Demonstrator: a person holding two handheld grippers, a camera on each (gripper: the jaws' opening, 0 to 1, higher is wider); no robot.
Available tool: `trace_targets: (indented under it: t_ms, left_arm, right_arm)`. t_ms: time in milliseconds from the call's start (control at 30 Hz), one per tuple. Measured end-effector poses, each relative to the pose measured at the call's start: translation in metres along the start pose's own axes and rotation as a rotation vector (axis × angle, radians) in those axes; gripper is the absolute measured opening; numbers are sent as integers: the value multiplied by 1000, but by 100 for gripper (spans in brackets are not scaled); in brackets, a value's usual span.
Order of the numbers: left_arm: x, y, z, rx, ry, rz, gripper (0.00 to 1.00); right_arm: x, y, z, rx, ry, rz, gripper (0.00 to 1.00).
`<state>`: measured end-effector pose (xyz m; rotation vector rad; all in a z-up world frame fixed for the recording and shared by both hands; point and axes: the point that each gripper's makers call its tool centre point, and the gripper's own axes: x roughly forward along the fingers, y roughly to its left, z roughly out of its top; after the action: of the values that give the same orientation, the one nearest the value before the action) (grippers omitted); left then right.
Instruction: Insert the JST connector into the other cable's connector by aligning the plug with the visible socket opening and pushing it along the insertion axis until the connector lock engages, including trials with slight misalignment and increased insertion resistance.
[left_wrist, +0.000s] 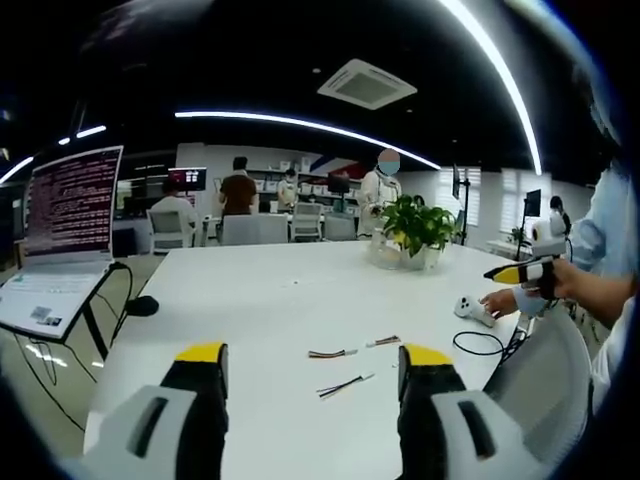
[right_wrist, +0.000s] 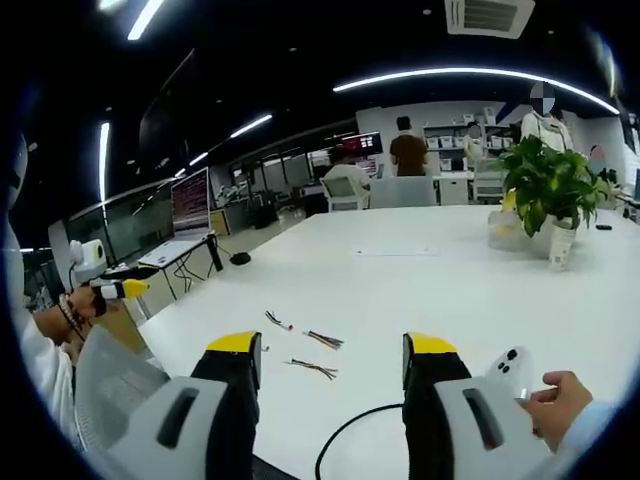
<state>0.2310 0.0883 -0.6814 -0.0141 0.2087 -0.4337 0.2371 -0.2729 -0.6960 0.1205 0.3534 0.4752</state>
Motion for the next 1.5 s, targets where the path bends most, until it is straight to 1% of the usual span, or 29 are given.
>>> trace_targets:
  t_ms: [500,700,900,1300,1500]
  left_arm:
    - [3,-3,-3,-5,8,-11,67]
    - [8,-3,-3,-6,11,-19,67]
    - [16,-1,-1,7,14,-28,67]
    - [40,8,16,49,-2,-56,67]
    - [53,11,21,61,-6,-75,66]
  right_arm:
    - [0,0,-7,8,13,1,55]
    - [3,-2,-6,3,18,6,54]
    - [10,-4,-1,-7,21,12,54]
    - [31,-11,15,-43,25,34,53]
    - [42,-15,22,-62,30,44,52]
